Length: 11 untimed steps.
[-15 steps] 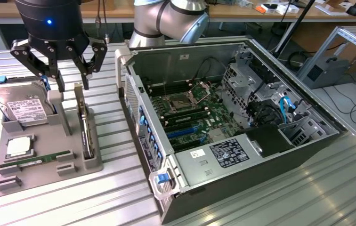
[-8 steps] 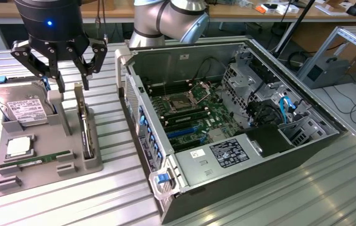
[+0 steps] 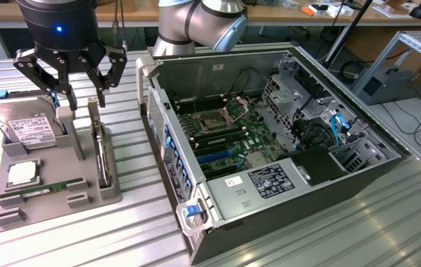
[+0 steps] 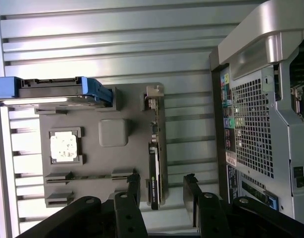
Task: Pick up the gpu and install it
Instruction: 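Pick up the gpu and move the gpu toward the slot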
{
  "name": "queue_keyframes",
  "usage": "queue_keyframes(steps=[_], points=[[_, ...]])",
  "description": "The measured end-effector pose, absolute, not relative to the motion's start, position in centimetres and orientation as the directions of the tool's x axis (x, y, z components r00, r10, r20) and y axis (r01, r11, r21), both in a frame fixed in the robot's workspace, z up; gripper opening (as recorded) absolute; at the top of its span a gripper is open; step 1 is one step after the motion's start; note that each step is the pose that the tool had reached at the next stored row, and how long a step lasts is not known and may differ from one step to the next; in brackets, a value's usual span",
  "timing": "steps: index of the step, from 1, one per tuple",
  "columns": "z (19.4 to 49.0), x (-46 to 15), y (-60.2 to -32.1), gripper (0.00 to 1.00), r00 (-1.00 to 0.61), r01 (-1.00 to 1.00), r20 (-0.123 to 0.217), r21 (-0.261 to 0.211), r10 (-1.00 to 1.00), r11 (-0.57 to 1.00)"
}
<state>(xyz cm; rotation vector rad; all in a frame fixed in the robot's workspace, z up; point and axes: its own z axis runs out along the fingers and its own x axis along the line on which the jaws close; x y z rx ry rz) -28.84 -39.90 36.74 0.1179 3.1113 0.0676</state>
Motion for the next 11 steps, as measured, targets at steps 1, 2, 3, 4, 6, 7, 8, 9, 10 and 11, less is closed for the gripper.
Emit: queue_keyframes(steps=[1, 2, 3, 4, 6, 7, 8, 9, 10, 11], points=[[36.72, -28.84, -39.9, 0.48, -0.997, 0.075, -0.026, 0.044, 0.076, 0.996], [36.69, -28.84, -39.9, 0.48, -0.997, 0.075, -0.026, 0.044, 0.076, 0.996], [36.67, -28.84, -39.89, 0.48, -0.997, 0.075, -0.026, 0.044, 0.076, 0.996], [36.65, -28.84, -39.89, 0.48, -0.997, 0.075, -0.026, 0.044, 0.076, 0.996], [36.51, -28.84, -39.9, 0.48, -0.997, 0.075, -0.026, 0.044, 0.076, 0.996], [36.42, -28.84, -39.9, 0.48, -0.997, 0.075, -0.026, 0.044, 0.076, 0.996], [36.31, -28.84, -39.9, 0.48, -0.997, 0.075, -0.026, 0.045, 0.076, 0.996], [36.19, -28.84, -39.9, 0.48, -0.997, 0.075, -0.026, 0.044, 0.076, 0.996], [36.05, -28.84, -39.91, 0.48, -0.997, 0.075, -0.026, 0.044, 0.076, 0.996], [35.91, -28.84, -39.91, 0.48, -0.997, 0.075, -0.026, 0.044, 0.076, 0.996]])
